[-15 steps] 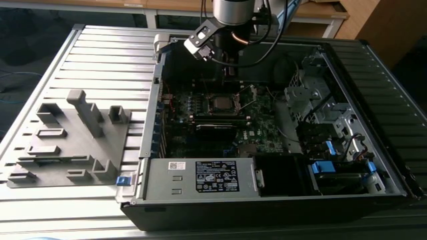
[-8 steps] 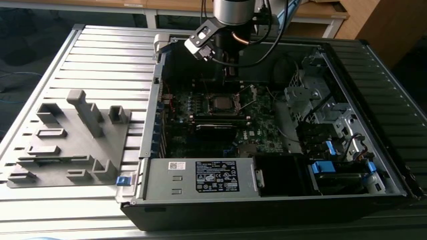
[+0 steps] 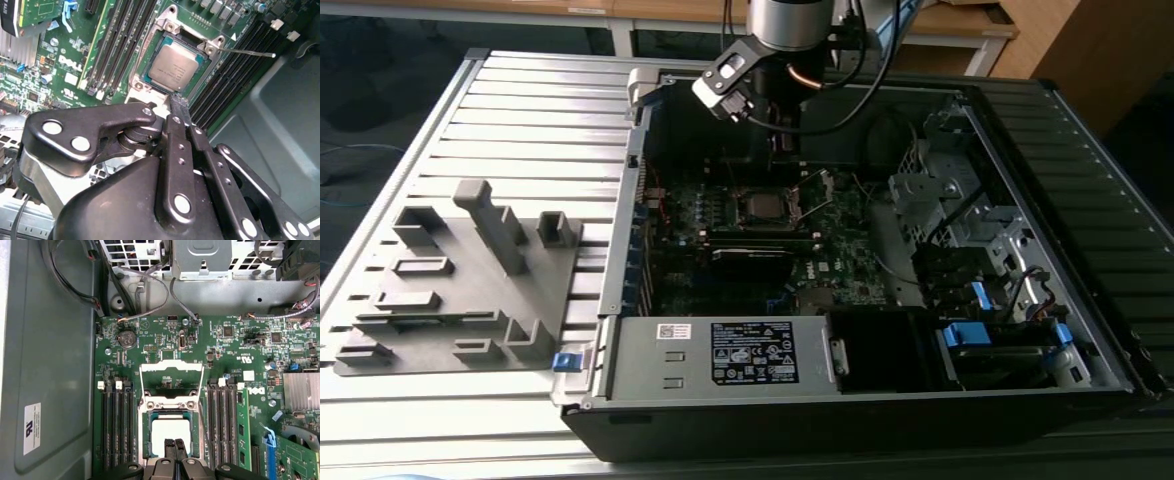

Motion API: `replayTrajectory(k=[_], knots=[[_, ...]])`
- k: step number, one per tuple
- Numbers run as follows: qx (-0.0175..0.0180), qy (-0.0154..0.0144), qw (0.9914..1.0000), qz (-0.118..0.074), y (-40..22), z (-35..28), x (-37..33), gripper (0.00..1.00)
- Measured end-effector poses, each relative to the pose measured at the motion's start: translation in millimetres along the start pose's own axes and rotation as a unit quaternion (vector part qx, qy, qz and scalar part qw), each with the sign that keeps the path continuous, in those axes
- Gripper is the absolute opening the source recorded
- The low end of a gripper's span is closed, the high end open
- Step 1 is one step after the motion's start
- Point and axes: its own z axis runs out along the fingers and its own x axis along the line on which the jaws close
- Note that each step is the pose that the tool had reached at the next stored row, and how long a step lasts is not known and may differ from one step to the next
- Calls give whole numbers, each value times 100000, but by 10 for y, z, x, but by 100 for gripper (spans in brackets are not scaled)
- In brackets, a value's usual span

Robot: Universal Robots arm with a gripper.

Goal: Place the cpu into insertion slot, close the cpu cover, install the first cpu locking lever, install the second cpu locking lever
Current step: 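Close the cpu cover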

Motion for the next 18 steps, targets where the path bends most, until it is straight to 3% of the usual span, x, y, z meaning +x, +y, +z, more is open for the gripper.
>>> replayTrajectory(k=[8, 18], knots=[[4, -5, 100000, 48, 96, 14, 17, 11], [1, -4, 100000, 49, 102, 15, 20, 11]])
